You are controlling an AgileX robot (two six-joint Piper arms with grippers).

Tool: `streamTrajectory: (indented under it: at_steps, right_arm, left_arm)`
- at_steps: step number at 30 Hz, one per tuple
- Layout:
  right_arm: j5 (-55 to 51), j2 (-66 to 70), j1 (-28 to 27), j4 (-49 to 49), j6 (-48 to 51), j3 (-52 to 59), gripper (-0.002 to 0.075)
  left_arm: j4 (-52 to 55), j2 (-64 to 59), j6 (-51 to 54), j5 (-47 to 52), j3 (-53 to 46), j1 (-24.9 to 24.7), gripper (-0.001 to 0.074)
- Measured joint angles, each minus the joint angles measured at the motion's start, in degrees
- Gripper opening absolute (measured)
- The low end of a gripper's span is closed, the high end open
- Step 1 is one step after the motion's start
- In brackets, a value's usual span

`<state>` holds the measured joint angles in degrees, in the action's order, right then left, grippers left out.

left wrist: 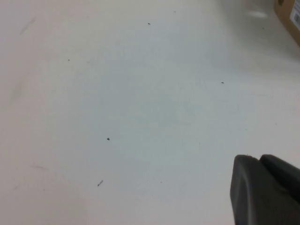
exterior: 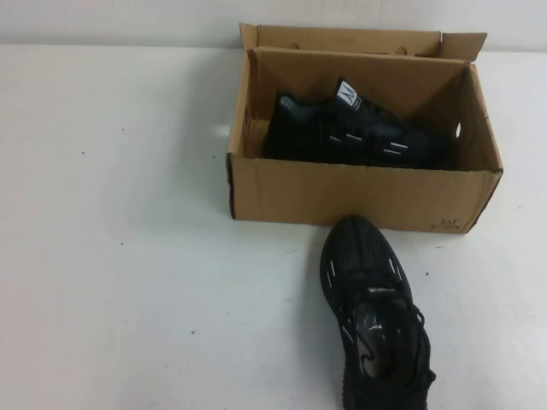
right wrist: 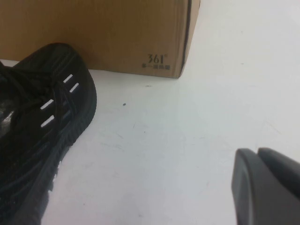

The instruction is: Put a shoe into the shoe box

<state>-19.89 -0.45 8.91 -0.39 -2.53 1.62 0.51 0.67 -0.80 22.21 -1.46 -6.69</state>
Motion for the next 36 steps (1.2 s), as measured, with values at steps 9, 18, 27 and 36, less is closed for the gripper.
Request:
streamTrajectory:
  at_steps: [9,18,27,36]
  right_arm:
    - [0.0,0.0,0.0,0.0,0.0,0.0,-0.0017]
    - [0.0,0.0,0.0,0.0,0.0,0.0,-0.0017]
    - [0.0,0.0,0.0,-0.7,0.0,0.0,-0.0017]
    - [0.1,0.0,0.0,-0.9,0.0,0.0,-0.0017]
  left_arm:
    - [0.0,0.0,0.0,0.0,0.0,0.0,-0.0004]
    - [1.7,0.0,0.0,0.0,0.0,0.0,-0.0004]
    - [3.5,0.0,0.2,0.0,0.0,0.0,-0.0004]
    - [3.7,0.0,0.4,-0.2,0.0,0.0,-0.0004]
